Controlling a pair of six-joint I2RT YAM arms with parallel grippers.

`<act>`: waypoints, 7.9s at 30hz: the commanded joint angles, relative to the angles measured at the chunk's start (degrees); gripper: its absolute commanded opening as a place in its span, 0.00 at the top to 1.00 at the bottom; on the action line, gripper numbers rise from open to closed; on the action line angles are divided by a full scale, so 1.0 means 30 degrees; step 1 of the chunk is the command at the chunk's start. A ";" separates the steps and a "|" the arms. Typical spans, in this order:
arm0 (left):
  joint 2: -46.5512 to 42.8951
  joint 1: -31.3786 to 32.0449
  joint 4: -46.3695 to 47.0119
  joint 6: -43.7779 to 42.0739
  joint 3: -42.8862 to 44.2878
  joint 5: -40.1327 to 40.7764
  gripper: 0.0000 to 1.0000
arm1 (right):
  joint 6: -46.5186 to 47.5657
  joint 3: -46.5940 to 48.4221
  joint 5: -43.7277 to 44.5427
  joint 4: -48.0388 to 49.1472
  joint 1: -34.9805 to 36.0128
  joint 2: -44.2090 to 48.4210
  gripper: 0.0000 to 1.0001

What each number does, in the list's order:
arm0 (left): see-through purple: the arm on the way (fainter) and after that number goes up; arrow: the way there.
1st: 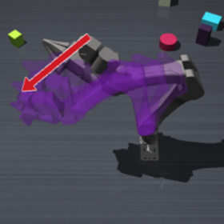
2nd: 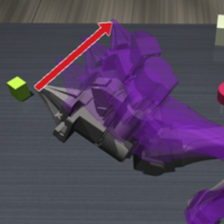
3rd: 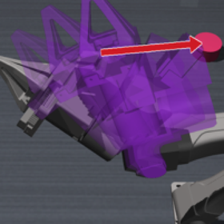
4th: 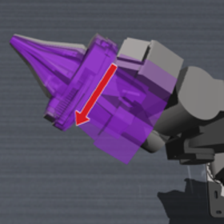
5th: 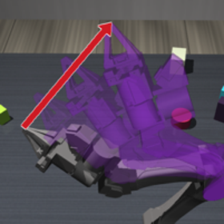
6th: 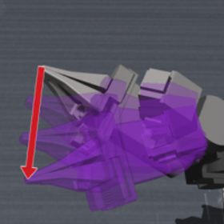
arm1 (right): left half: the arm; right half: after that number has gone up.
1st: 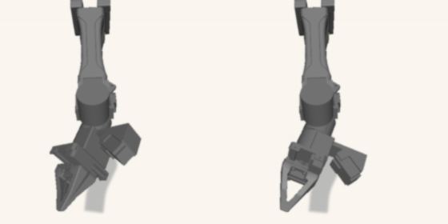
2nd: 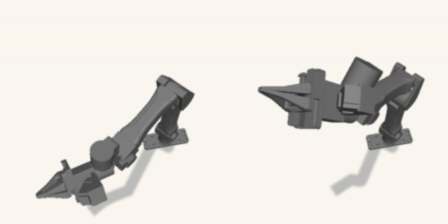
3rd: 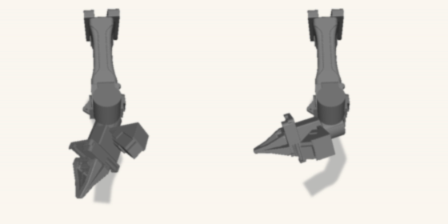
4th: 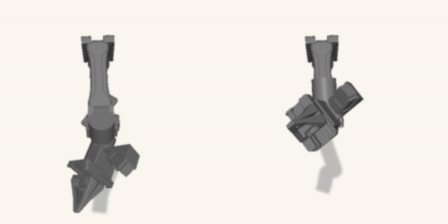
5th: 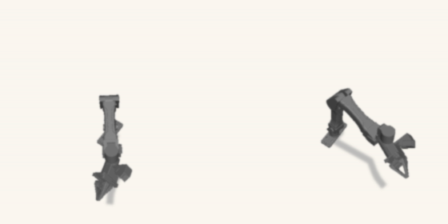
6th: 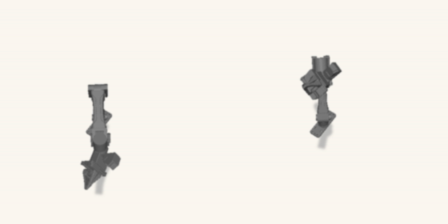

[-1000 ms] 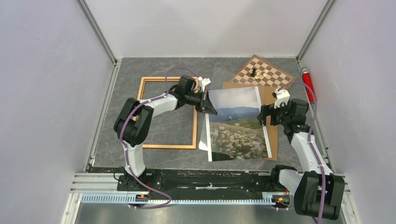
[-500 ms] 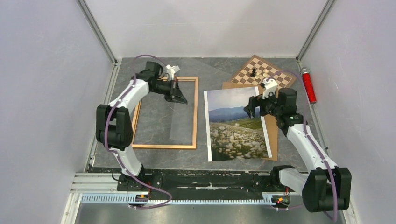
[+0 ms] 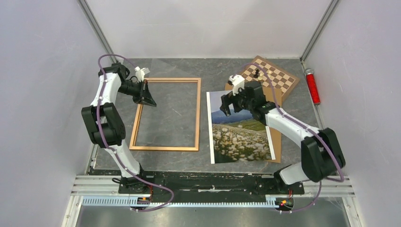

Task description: Put the photo into the frame

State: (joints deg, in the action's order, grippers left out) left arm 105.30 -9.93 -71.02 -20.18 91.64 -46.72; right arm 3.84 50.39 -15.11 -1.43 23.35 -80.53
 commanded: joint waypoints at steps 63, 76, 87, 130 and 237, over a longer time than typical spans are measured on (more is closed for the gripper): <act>-0.0105 -0.1903 0.2343 -0.2939 -0.3550 -0.0688 0.98 | -0.3761 0.8972 0.2093 -0.0300 0.4461 -1.1505 0.45; -0.1915 -0.1904 0.2696 -0.3035 -0.5115 -0.0870 0.98 | -0.4089 0.7582 0.1595 0.0316 0.4578 -1.1992 0.55; -0.1515 -0.2423 0.2626 -0.3823 -0.4199 -0.2541 0.98 | -0.3726 0.6840 0.0901 0.0970 0.4337 -1.1774 0.72; 0.2698 -0.3335 -0.0915 -0.5923 -0.2025 -0.7994 0.98 | -0.2766 0.6175 0.0806 0.1063 0.4197 -1.1228 0.89; 0.2604 0.0852 1.5705 1.9087 0.2575 -0.8281 0.98 | -0.2252 0.4004 0.1740 0.1522 0.1128 -0.3189 0.41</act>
State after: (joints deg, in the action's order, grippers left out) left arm 118.13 -7.51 -43.55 21.12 99.42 -72.95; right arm -1.50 63.72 -7.81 -0.25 28.53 -93.65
